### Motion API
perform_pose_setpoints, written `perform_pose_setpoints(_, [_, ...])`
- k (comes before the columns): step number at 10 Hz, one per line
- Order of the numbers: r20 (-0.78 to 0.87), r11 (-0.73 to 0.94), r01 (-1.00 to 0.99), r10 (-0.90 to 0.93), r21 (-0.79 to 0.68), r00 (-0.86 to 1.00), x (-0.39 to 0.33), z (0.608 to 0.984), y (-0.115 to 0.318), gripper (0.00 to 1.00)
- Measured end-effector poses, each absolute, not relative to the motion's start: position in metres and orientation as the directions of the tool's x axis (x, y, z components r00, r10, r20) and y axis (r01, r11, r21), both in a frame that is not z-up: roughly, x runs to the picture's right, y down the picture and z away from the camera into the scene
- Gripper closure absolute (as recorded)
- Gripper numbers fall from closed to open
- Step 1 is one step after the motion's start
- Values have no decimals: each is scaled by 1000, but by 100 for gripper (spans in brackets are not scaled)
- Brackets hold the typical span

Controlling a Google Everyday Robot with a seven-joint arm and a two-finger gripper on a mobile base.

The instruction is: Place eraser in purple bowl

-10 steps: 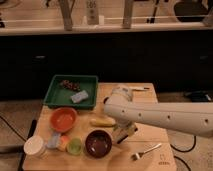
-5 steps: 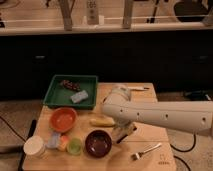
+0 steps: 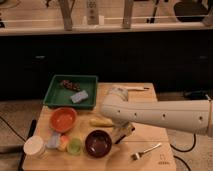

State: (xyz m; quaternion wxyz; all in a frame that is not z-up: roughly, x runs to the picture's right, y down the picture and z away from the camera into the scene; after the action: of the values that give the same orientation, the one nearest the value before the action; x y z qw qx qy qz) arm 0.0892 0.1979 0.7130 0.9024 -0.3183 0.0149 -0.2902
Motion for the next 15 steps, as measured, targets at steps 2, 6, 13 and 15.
perform_pose_setpoints(2, [159, 625, 518, -537, -584, 828, 87, 712, 200, 94])
perform_pose_setpoints(6, [168, 617, 535, -551, -576, 817, 73, 710, 204, 94])
perform_pose_setpoints(13, [184, 591, 568, -582, -573, 792, 54, 710, 203, 94])
perform_pose_setpoints(15, [197, 579, 587, -597, -565, 778, 47, 711, 202, 94])
